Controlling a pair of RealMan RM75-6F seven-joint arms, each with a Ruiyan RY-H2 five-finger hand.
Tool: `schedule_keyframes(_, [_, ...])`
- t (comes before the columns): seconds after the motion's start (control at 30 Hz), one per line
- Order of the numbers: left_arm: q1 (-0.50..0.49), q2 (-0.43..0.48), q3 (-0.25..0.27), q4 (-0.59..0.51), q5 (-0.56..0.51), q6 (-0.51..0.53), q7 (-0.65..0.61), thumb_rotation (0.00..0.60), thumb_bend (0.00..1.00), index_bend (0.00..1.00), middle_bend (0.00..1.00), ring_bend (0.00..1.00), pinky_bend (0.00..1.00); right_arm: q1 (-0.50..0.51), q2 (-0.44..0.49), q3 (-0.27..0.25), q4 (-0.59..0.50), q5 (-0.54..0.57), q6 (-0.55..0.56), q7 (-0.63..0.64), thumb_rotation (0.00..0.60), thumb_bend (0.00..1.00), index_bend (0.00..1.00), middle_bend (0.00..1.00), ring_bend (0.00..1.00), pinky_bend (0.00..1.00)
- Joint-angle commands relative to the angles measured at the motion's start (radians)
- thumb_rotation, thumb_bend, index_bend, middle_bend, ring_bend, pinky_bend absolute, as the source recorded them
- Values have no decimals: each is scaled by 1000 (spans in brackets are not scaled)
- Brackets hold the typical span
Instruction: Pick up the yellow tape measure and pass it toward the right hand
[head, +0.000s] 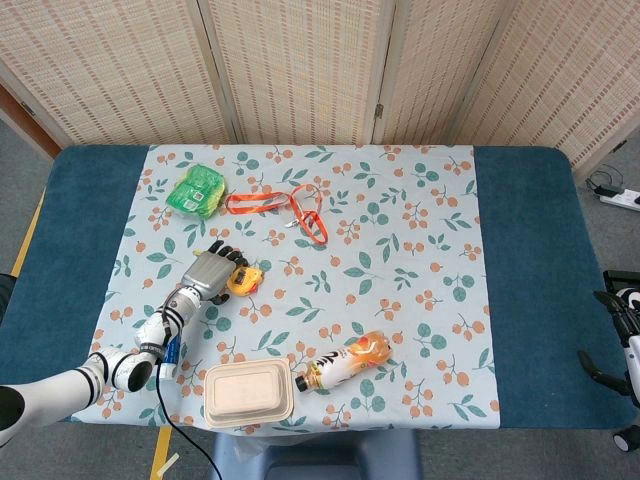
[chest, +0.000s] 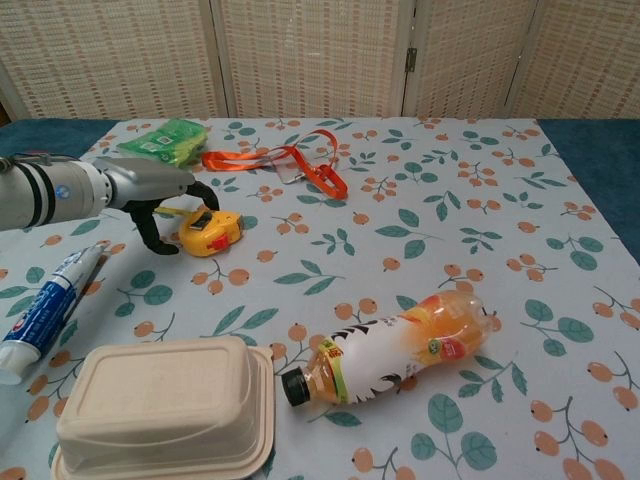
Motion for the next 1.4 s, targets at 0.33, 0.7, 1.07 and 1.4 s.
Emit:
schedule_keyframes(0.33, [3, -26, 5, 8, 2, 20, -5, 600, 348, 287, 245, 171, 0, 0, -4, 0, 10, 1, -7, 7, 600, 362, 138, 160, 200, 85])
schedule_keyframes(0.7, [27, -50, -22, 23, 61, 103, -95, 600, 343, 432, 407, 299, 7, 3, 5, 4, -4, -11, 0, 21, 600, 362, 137, 169, 204, 85])
schedule_keyframes(1.07, [46, 30, -74, -201, 75, 206, -94, 600, 343, 450, 438, 324, 35, 114, 27, 53, -132, -58, -77, 11, 600, 361, 187, 133, 108, 80])
schedule_keyframes(1.4, [17, 56, -141, -451, -39, 286, 60, 600, 342, 451, 462, 346, 34, 336, 7, 148, -297, 40, -345, -13, 600, 362, 350, 2, 0, 0])
